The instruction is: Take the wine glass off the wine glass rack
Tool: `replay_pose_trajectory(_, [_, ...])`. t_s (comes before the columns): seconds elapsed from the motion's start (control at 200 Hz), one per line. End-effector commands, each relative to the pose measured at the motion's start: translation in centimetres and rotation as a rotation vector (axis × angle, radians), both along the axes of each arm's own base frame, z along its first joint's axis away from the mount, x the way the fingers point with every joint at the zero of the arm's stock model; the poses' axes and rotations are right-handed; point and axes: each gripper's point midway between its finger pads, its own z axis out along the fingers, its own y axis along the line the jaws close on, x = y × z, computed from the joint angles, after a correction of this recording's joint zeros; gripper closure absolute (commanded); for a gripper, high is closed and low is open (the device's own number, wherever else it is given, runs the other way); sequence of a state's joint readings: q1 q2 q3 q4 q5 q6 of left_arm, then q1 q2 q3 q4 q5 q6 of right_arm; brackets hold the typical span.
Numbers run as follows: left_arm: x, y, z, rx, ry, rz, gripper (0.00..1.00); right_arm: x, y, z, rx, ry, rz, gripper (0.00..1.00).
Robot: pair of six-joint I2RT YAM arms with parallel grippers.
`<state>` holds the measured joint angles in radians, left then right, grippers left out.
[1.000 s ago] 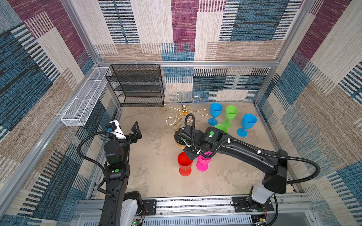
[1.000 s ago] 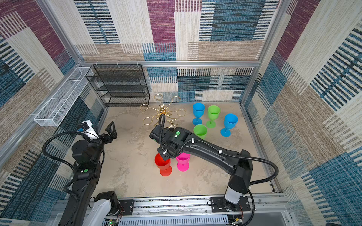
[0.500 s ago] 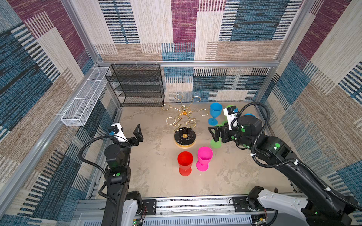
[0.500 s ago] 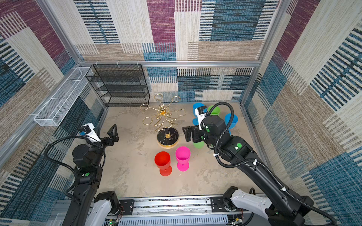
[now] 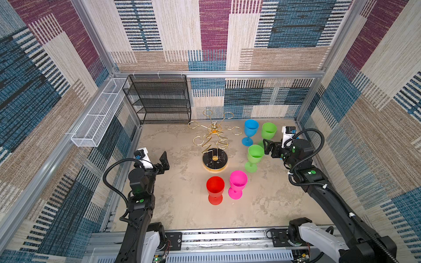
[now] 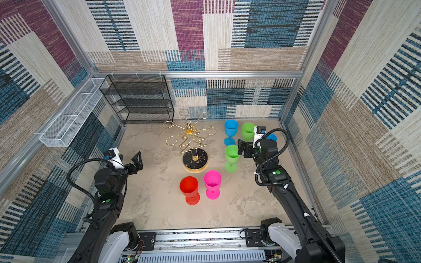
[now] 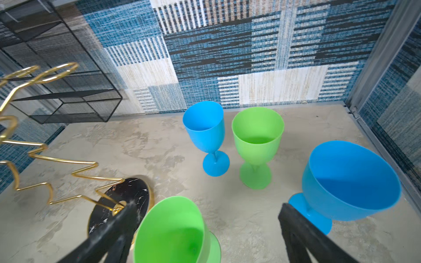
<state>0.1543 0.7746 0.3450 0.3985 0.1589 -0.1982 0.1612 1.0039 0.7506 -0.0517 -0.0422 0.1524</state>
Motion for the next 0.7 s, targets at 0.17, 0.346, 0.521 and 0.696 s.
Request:
replay_pose_trajectory(0.17, [0.3,0.8,-2.3,0.036,-0.024,0.043,0.01,1.0,-2.6,-1.7,-0.044,-0.121,-0.060,0.01])
replay_pose_trajectory(0.346, [1.0,0.9,-3.3,0.054,0.000,0.034,0.01,0.1,-3.5,-4.3,-0.077,-0.160,-0.075,0.01])
replay_pose_trajectory(0.521, [1.3,1.0,-4.9,0.029,0.017,0.040,0.01,-1.4,-4.4,-4.0,-0.133,-0.306,-0.119,0.01])
replay_pose_trajectory(0.696, [1.9,1.0,-5.9,0.059,0.036,0.035,0.01,-2.5,-4.6,-4.4,-0.175,-0.402,-0.124,0.01])
